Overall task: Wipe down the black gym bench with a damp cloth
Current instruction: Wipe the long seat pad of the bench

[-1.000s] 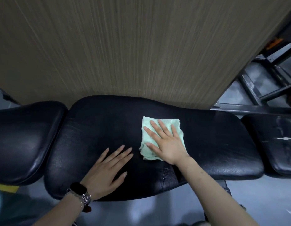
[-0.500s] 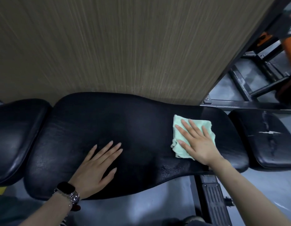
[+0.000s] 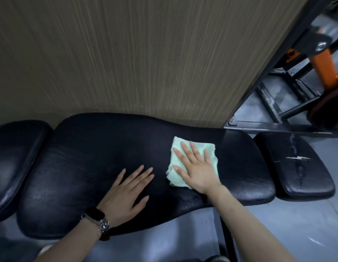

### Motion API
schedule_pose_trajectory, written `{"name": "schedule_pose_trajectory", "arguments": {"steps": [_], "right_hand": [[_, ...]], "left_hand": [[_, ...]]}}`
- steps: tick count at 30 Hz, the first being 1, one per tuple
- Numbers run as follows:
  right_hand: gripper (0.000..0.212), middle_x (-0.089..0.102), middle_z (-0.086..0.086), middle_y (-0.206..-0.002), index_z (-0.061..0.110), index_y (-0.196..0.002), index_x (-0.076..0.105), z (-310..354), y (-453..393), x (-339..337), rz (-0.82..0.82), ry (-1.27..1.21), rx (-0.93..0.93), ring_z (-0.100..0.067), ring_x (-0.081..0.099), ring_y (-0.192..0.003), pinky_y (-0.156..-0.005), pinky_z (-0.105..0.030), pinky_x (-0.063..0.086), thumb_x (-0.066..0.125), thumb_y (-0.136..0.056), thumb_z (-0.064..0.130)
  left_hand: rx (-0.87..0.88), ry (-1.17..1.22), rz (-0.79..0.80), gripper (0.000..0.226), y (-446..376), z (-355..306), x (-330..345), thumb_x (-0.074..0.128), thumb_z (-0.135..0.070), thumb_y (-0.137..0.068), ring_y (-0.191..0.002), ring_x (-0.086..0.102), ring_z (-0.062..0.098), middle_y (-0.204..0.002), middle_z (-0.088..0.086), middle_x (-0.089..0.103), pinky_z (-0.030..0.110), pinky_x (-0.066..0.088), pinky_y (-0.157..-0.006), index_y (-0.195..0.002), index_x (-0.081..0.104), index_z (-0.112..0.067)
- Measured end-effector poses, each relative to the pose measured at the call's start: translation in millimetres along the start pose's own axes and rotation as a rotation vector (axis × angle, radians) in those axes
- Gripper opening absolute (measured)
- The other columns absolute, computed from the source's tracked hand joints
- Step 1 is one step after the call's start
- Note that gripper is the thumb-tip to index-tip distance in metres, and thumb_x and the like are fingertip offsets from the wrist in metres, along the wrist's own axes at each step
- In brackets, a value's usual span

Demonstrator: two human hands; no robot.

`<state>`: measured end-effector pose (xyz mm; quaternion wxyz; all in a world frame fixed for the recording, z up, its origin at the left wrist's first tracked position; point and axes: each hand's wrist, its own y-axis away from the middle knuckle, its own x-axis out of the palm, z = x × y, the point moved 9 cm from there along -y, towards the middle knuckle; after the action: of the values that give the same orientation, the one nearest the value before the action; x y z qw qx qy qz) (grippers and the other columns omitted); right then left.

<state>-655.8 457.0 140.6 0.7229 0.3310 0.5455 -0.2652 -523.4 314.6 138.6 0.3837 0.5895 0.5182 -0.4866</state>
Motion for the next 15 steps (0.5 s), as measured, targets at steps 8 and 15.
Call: {"name": "schedule_pose_trajectory", "arguments": {"steps": [8, 15], "right_hand": [[0.073, -0.010, 0.015, -0.159, 0.045, -0.150, 0.003, 9, -3, 1, -0.009, 0.004, -0.116, -0.010, -0.020, -0.144, -0.114, -0.045, -0.013, -0.003, -0.082, 0.070], [0.072, -0.008, 0.020, -0.157, 0.050, -0.146, 0.000, -48, 17, -7, -0.027, 0.038, -0.107, -0.006, -0.018, -0.144, -0.114, -0.041, -0.011, -0.013, -0.079, 0.076]], "left_hand": [[-0.006, 0.006, -0.012, 0.057, -10, -9, 3, 0.035, -0.044, -0.092, -0.144, 0.013, 0.009, -0.155, -0.011, 0.022, 0.044, 0.012, -0.110, -0.145, 0.034, -0.023], [-0.015, -0.001, -0.018, 0.057, -10, -9, 4, 0.036, -0.043, -0.092, -0.144, 0.012, 0.009, -0.155, -0.012, 0.021, 0.043, 0.011, -0.111, -0.145, 0.034, -0.023]]}}
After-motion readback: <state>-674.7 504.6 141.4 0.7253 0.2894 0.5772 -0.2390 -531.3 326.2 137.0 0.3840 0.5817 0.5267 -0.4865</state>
